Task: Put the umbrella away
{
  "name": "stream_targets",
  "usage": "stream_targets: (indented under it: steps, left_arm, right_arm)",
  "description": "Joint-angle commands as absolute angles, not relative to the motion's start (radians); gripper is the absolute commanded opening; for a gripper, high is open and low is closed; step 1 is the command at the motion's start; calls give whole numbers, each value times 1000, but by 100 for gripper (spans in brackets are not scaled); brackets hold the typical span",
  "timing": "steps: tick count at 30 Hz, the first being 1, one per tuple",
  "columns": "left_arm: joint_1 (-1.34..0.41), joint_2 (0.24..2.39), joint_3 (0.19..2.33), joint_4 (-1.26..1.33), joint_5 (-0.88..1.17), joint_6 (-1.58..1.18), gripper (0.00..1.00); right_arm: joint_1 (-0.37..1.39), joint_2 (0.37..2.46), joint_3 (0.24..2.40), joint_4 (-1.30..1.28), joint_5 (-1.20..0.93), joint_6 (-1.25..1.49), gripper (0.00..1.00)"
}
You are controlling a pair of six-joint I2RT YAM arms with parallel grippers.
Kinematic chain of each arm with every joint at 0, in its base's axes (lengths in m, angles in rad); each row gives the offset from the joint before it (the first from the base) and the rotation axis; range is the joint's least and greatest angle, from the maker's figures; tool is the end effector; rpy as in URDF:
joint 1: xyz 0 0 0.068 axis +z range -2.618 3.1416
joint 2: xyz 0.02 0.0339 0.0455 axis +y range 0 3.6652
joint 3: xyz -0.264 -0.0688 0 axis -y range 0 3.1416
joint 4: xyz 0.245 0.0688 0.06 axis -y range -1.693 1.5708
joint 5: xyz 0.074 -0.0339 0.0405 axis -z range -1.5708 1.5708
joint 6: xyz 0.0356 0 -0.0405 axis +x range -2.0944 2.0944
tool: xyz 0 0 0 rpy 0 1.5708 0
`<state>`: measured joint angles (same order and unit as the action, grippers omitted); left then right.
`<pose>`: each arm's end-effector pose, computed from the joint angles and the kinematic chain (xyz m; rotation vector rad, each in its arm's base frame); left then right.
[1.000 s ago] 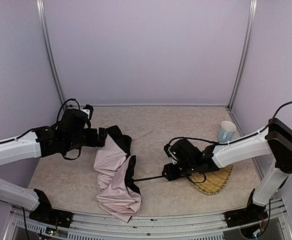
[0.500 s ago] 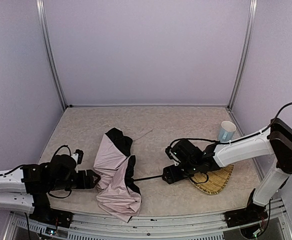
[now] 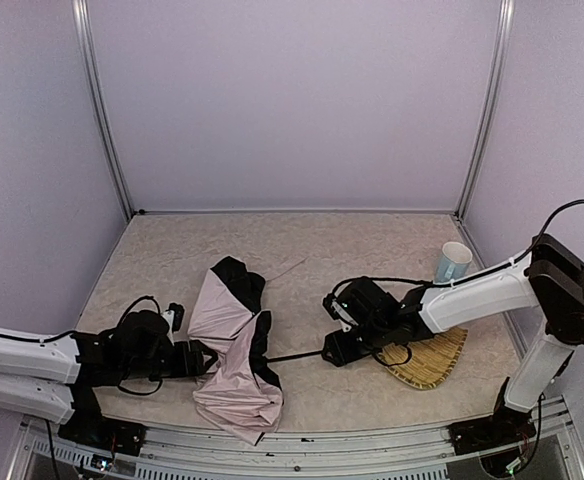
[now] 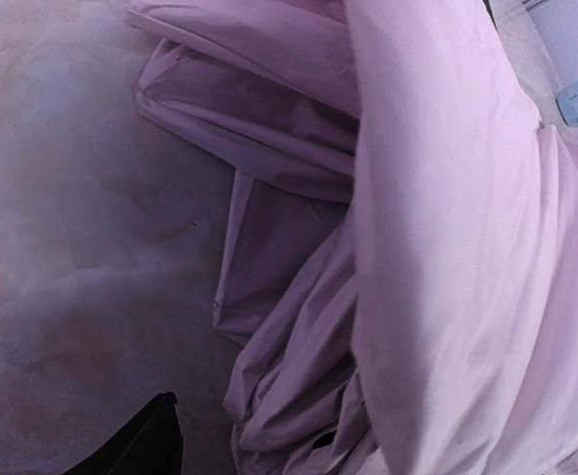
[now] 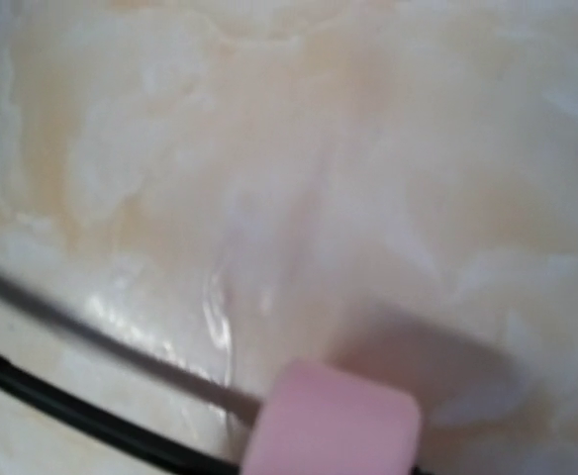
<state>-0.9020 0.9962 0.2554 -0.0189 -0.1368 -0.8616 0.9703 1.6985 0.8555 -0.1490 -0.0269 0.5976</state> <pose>0.1136 -0.1359 0.1388 -0.0224 2.4360 -0.7009 0.1808 0.2657 0.1406 -0.5088 2.6405 0.5910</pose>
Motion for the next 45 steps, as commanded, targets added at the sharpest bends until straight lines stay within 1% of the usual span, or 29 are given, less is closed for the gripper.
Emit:
stream_targets:
  steps: [1, 3, 5, 6, 10, 14, 17, 19, 22, 28, 31, 33, 35, 39, 42, 45]
  left_arm:
    - [-908, 1045, 238, 164, -34, -798, 75]
    - [-920, 1086, 250, 198, -23, -768, 71]
    - [-916, 1147, 268, 212, -11, -750, 63]
    - [-915, 1193, 279, 227, 8, -743, 58]
    - [-937, 1350, 341, 352, 92, -722, 46]
    - [-944, 1525, 511, 365, 130, -644, 43]
    - [-945, 1640, 643, 292, 164, -581, 41]
    - [-945, 1687, 702, 238, 151, -540, 42]
    - [-939, 1713, 755, 206, 132, -506, 44]
    - [-932, 1655, 722, 151, 79, -500, 57]
    - [-932, 1600, 695, 98, 34, -502, 67]
    - [-934, 1561, 677, 73, 1, -507, 75]
    - [-934, 1523, 660, 56, -29, -514, 81]
    - [-934, 1457, 640, 5, -85, -521, 88]
    - [-938, 1408, 626, -35, -133, -531, 89]
    - [-946, 1343, 612, -59, -190, -545, 89]
  right_arm:
    - [963, 1731, 867, -150, -26, 588, 45]
    - [964, 1743, 876, -151, -24, 579, 41]
    - [965, 1759, 890, -155, -34, 573, 37]
    - [967, 1765, 896, -149, -45, 574, 36]
    - [981, 1787, 924, -98, -97, 582, 32]
    - [1010, 1843, 1027, -86, -140, 571, 30]
    - [1024, 1876, 1066, -43, -230, 577, 29]
    - [1024, 1870, 1068, -29, -247, 581, 30]
    - [1023, 1843, 1048, -21, -251, 579, 34]
    - [974, 1732, 942, -80, -191, 538, 50]
    - [942, 1654, 909, -125, -179, 477, 59]
    - [930, 1600, 904, -165, -171, 422, 64]
    - [919, 1554, 901, -205, -166, 374, 69]
    - [905, 1477, 918, -316, -106, 263, 72]
    - [907, 1421, 953, -394, -50, 170, 72]
    - [954, 1356, 957, -377, -20, 43, 71]
